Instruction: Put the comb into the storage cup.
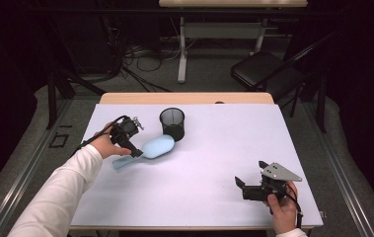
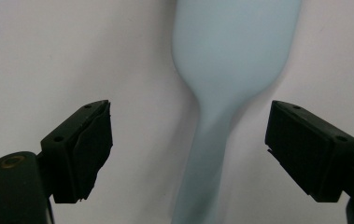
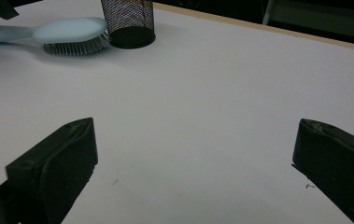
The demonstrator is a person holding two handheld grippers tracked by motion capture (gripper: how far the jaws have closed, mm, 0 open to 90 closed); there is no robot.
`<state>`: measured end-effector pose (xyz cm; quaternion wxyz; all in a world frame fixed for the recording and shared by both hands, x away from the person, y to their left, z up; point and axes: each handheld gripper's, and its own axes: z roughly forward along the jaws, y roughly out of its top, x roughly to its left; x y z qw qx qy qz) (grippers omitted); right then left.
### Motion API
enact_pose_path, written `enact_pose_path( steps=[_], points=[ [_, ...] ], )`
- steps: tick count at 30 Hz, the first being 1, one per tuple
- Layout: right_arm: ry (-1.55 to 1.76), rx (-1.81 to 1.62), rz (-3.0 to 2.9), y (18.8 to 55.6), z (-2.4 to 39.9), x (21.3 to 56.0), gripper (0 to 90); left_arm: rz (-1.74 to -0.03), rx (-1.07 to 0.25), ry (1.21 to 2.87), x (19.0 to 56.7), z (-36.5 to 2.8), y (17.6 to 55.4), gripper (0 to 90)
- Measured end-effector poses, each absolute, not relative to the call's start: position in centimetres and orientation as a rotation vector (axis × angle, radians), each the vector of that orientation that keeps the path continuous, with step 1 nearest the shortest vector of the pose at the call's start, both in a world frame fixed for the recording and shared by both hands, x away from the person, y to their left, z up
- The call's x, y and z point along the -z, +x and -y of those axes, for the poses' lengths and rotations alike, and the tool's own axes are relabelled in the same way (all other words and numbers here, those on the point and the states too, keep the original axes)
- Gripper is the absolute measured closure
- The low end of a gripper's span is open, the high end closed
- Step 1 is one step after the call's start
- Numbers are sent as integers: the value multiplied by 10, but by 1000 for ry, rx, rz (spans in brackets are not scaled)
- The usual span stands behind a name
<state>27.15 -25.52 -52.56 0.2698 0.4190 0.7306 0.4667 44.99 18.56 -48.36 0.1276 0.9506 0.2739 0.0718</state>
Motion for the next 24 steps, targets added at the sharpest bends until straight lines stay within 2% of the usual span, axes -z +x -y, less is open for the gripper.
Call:
enact_pose_path(
  steps=[7,18,24],
  points=[
    [1127,-1258,-1973,272,255,526,0,-782,-216,2817,490,-182,451,204],
    [1120,-1252,-1983,272,255,526,0,-749,-199,2871,496,-177,451,422],
    [1120,-1253,-1986,272,255,526,0,-750,-174,2878,500,-174,452,423]
  ],
)
